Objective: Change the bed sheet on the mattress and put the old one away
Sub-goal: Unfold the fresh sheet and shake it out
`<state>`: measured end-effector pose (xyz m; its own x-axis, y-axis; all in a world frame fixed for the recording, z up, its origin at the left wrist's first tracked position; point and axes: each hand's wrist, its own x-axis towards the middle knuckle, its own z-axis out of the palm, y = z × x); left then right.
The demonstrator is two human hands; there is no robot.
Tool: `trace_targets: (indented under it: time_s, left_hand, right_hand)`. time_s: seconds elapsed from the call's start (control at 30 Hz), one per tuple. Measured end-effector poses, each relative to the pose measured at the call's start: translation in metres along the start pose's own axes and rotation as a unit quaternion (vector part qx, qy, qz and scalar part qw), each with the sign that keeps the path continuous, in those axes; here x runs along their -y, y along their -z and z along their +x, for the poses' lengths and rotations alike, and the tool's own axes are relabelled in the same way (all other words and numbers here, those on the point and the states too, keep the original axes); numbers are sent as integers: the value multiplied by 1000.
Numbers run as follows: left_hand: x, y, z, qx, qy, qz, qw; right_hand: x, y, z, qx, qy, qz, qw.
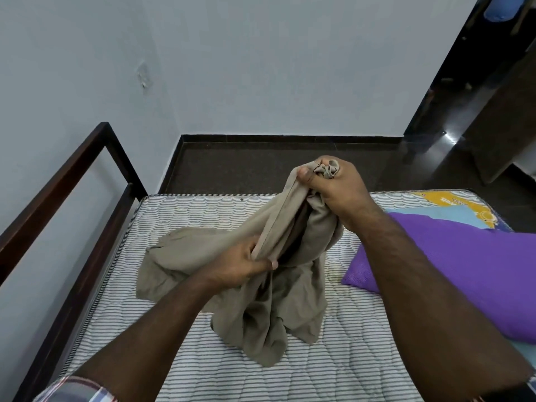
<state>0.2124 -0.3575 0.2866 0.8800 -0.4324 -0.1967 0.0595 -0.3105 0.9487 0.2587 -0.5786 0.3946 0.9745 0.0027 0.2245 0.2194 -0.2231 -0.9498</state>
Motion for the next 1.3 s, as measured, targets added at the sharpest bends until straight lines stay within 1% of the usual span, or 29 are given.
trace_targets:
  time_s: [0.03,0.07,0.1,0.13,0.17,0.23,0.3,0.37,0.4,0.43,0.5,0.53,0.57,0.63,0.7,0.8,0.83,0.87,0.9,0.97,1.0,1.03,1.07,1.13,1.17,1.2,1.23,1.27,1.3]
  left_hand:
    - [2,3,2,-51,-7,-9,999]
    - [1,7,4,-120,-31,-34,992]
    - [-4,14,7,-179,-71,-54,980]
    - [-12,20,11,-209,-115,-54,970]
    - [-24,23,15,-214,-148,-34,965]
    - [-56,20,18,-185,-198,-13,962]
    - [-82,13,22,-156,-234,-46,959]
    - [-93,11,27,-144,-226,-106,958]
    - [-93,11,29,-147,-211,-124,958]
    - [-89,14,31,-153,-193,-134,960]
    - [-78,19,32,-148,-160,-129,967]
    - [-71,19,30,-130,-145,-119,974]
    - [-65,18,27,-102,-130,-110,980]
    - [-46,10,22,-58,-111,-91,988]
    - [-22,4,18,-65,-85,-36,994]
    - [20,3,16,-64,-18,68,995]
    - [31,7,16,-97,7,71,993]
    - [36,12,15,-146,26,57,987]
    - [36,20,14,-205,28,40,978]
    - [16,37,16,-295,-23,5,955]
    - [-1,44,18,-314,-59,-1,948]
    - [-20,48,20,-313,-99,8,945]
    - [-43,47,20,-293,-136,21,946]
    - [-80,38,23,-221,-186,27,957]
    - [-93,33,26,-192,-197,14,961]
    - [-103,31,28,-179,-202,-9,963]
    - [-109,30,30,-182,-199,-44,962]
    - [-113,32,31,-194,-192,-86,958]
    - [-117,36,31,-210,-180,-125,953]
  right_hand:
    - [-3,2,1,-12,-4,-17,1000]
    - [-5,4,1,-20,-11,-32,999]
    - [-7,5,1,-15,-17,-46,999]
    - [-8,4,-1,8,-22,-55,998]
    - [-8,0,-3,43,-27,-58,997]
    - [-4,-15,-12,121,-19,-45,991]
    - [2,-29,-21,181,-6,8,983]
    - [1,-32,-25,216,-17,66,974]
    - [0,-30,-24,221,-19,58,973]
    - [-1,-28,-21,204,-14,10,979]
    - [-4,-23,-14,124,-1,-98,987]
    - [-4,-21,-12,83,-2,-111,990]
    - [-4,-20,-10,55,-4,-99,994]
    - [1,-17,-9,34,-10,-61,998]
    - [6,-15,-5,6,-10,-18,1000]
    - [9,-6,5,-88,-27,63,994]
    - [10,1,8,-117,-30,86,989]
    - [10,8,10,-145,-30,95,984]
    - [9,15,12,-167,-27,90,981]
    - [8,24,12,-179,-23,66,981]
    - [7,23,10,-165,-24,52,985]
    - [6,17,9,-135,-23,36,990]
    - [5,10,7,-94,-22,18,995]
    - [6,-4,0,18,-10,-25,999]
    - [7,-8,-3,77,0,-30,997]
    - [9,-11,-6,133,-2,-32,991]
    - [9,-13,-8,184,-9,-53,981]
    - [9,-14,-10,225,-12,-112,968]
    - [7,-13,-11,232,-11,-213,949]
